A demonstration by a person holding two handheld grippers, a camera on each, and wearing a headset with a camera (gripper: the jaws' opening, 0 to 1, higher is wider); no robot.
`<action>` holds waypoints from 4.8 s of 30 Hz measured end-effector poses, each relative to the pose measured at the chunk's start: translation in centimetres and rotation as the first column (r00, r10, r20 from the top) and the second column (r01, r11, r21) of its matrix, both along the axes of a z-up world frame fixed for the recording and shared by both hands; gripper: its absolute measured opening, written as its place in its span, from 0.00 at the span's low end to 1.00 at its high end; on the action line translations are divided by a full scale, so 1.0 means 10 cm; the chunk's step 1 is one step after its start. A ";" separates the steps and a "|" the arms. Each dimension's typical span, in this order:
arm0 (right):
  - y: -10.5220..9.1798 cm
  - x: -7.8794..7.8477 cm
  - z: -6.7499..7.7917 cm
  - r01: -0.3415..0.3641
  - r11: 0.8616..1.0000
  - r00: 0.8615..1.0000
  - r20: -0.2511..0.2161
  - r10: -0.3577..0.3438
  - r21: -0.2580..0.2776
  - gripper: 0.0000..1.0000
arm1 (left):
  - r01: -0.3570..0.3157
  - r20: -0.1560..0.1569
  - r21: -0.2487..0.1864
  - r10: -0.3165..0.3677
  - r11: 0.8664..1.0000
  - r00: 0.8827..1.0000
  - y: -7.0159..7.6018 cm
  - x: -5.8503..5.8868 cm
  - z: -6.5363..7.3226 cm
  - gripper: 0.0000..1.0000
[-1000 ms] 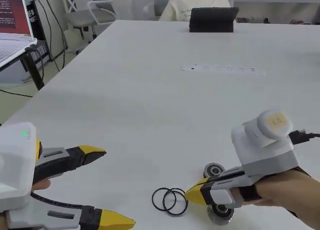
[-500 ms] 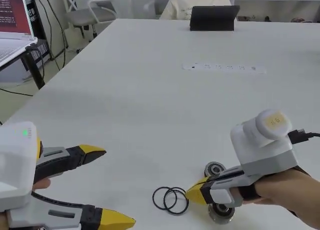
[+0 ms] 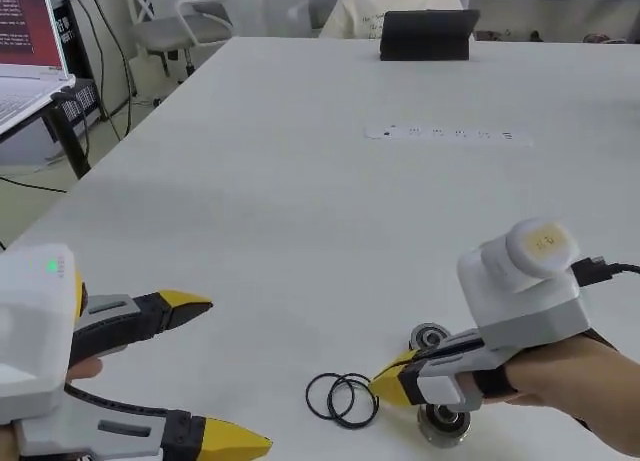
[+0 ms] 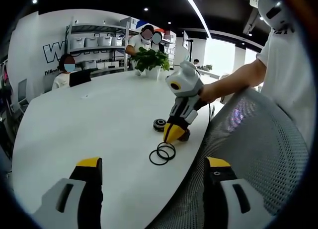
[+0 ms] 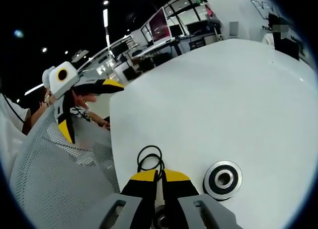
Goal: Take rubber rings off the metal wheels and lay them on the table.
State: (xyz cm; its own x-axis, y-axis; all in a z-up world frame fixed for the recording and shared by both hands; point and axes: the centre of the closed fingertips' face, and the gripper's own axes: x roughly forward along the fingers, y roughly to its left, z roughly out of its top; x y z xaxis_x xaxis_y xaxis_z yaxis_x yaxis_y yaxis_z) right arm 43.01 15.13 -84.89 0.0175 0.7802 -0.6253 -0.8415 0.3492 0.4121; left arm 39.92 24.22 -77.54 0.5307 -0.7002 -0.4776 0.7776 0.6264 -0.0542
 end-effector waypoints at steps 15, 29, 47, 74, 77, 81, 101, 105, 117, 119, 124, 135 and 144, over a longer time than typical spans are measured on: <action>0.02 -0.07 -0.07 -0.098 0.992 0.989 0.106 0.106 -0.075 0.08 | -0.001 -0.004 0.005 0.001 1.000 1.000 0.01 0.00 -0.01 0.81; 0.04 -0.09 -0.04 -0.099 0.994 0.990 0.092 0.104 -0.055 0.07 | 0.006 -0.009 0.019 -0.006 1.000 1.000 0.01 -0.02 -0.03 0.81; 0.05 -0.13 -0.05 -0.116 0.991 0.989 0.088 0.121 -0.059 0.08 | 0.005 -0.012 0.018 -0.005 1.000 1.000 0.01 -0.02 -0.04 0.80; -0.28 0.45 0.43 0.097 0.992 0.980 0.165 -0.110 0.085 0.08 | 0.065 0.087 0.046 -0.069 0.997 0.994 -0.06 0.27 0.37 0.81; -0.37 0.54 0.50 0.138 0.984 0.974 0.165 -0.155 0.111 0.09 | 0.079 0.107 0.038 -0.083 0.996 0.991 -0.10 0.33 0.47 0.81; -0.46 0.59 0.56 0.166 0.977 0.969 0.162 -0.187 0.136 0.13 | 0.109 0.133 0.042 -0.114 0.993 0.985 -0.17 0.42 0.58 0.81; -0.83 0.61 0.27 0.163 0.986 0.965 0.199 -0.168 0.042 0.17 | 0.297 0.251 0.054 -0.301 0.953 0.920 -0.95 0.85 0.88 0.71; -0.84 0.59 0.22 0.148 0.989 0.969 0.196 -0.151 0.027 0.17 | 0.326 0.252 0.049 -0.327 0.944 0.911 -1.12 0.86 0.82 0.69; -0.87 0.55 0.09 0.112 0.994 0.977 0.185 -0.107 -0.016 0.19 | 0.351 0.233 0.052 -0.353 0.935 0.906 -1.50 0.96 0.46 0.55; -0.86 0.54 0.08 0.108 0.994 0.978 0.182 -0.103 -0.018 0.19 | 0.346 0.229 0.036 -0.344 0.938 0.910 -1.55 0.99 0.40 0.54; -0.86 0.52 0.06 0.095 0.995 0.980 0.179 -0.089 -0.024 0.19 | 0.307 0.233 0.001 -0.299 0.952 0.925 -1.58 1.02 0.23 0.50; -0.83 0.47 -0.02 0.059 0.997 0.984 0.173 -0.050 -0.047 0.19 | 0.316 0.144 0.064 -0.322 0.947 0.936 -1.58 0.91 -0.31 0.30; -0.79 0.44 -0.06 0.040 0.998 0.984 0.174 -0.031 -0.052 0.19 | 0.322 0.076 0.078 -0.328 0.943 0.942 -1.59 0.86 -0.53 0.27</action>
State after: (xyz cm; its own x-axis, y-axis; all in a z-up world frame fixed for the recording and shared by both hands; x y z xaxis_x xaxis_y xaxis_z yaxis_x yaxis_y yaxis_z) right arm 47.41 7.21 -85.49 0.1565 0.7413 -0.6526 -0.8852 0.3984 0.2404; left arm 48.49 8.33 -82.84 0.3207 -0.8111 -0.4891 0.9394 0.3384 0.0548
